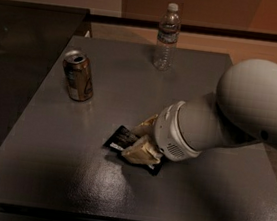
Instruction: Pick rxbar chocolate
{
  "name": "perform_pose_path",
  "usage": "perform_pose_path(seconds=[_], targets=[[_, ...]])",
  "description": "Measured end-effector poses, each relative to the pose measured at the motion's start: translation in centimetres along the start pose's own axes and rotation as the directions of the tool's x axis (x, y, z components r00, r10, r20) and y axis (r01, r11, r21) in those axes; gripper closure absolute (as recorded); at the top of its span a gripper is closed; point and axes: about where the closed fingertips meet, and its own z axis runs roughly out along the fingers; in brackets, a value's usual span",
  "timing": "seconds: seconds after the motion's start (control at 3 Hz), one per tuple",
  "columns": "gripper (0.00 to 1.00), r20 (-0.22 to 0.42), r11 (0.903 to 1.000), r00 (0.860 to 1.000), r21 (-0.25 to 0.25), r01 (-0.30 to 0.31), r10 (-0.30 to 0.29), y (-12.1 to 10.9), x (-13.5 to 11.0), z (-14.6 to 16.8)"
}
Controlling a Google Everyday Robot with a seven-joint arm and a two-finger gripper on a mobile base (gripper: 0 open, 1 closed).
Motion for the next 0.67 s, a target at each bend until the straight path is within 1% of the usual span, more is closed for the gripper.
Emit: perform_pose_path(seconds=[0.33, 0.67], targets=[[1.00, 0.012, 0.9997, 1.000, 0.020, 0.011, -0.011, -0.4, -1.5, -1.7], [1.00, -0.004, 0.9990, 1.000, 0.044, 0.009, -0.009, -1.7, -2.8, -3.5]])
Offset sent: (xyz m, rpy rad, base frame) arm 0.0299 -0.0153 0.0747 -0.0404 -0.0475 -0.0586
